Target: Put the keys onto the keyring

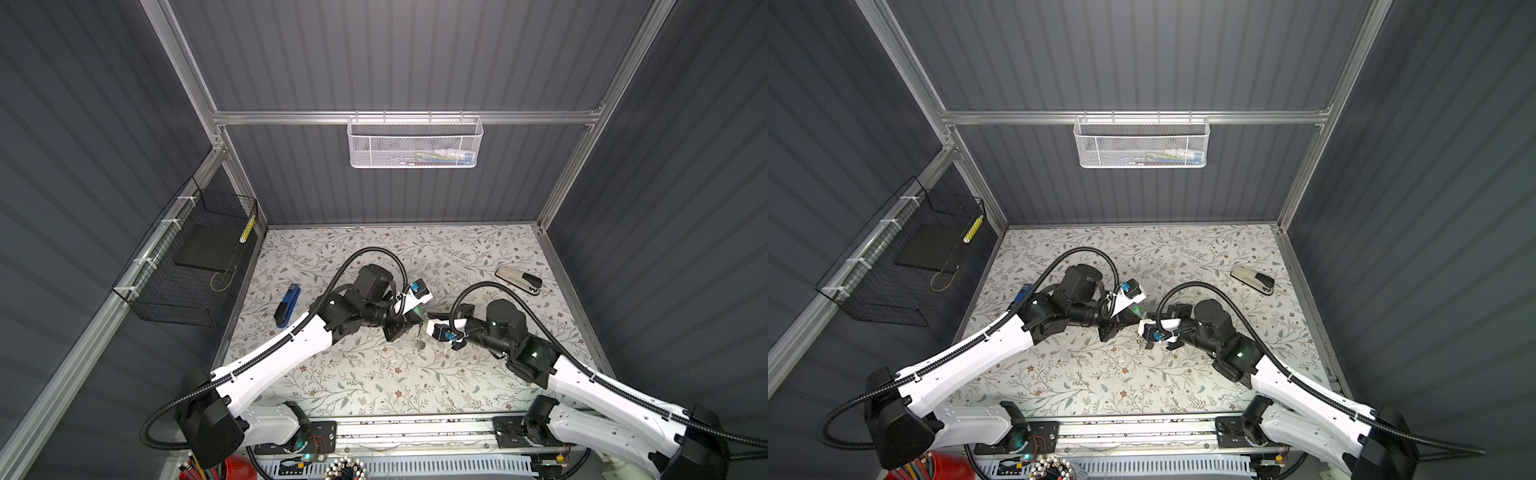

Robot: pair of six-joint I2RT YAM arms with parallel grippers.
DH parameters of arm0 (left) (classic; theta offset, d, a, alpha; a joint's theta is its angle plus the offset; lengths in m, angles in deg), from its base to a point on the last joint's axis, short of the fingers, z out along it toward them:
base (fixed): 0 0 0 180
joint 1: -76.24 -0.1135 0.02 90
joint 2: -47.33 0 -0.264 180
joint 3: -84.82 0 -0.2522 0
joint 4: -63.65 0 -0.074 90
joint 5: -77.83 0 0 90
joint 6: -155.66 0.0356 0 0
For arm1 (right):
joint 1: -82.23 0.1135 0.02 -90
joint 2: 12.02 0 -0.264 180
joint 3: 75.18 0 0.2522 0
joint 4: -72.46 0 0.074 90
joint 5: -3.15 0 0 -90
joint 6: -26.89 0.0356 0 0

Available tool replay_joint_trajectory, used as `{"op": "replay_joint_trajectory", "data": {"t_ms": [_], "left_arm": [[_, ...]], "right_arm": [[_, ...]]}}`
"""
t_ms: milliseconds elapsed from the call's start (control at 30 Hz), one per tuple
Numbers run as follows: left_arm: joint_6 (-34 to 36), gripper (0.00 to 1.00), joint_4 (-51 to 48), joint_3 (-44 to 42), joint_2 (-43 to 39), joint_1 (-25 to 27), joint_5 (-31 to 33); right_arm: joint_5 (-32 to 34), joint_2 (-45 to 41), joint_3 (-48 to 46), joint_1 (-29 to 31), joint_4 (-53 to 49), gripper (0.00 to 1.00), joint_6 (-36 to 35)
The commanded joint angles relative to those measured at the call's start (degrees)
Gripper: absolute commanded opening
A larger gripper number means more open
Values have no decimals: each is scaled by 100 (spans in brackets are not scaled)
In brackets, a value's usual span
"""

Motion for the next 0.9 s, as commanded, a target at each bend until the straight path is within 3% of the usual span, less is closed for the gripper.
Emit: {"op": "replay_joint_trajectory", "data": {"t_ms": [0,467,867], "left_arm": [[-154,0,-169,307,87,32,-89],[-304,0,-719,783,486,34,-130],[-453,0,-838,888,497,20,178]], "right_arm": [[78,-47,-26,44,107,0,-109],[200,-102,-60,80,106,0,-191],[-127,-237,-139,80,-137,0,-266]]}}
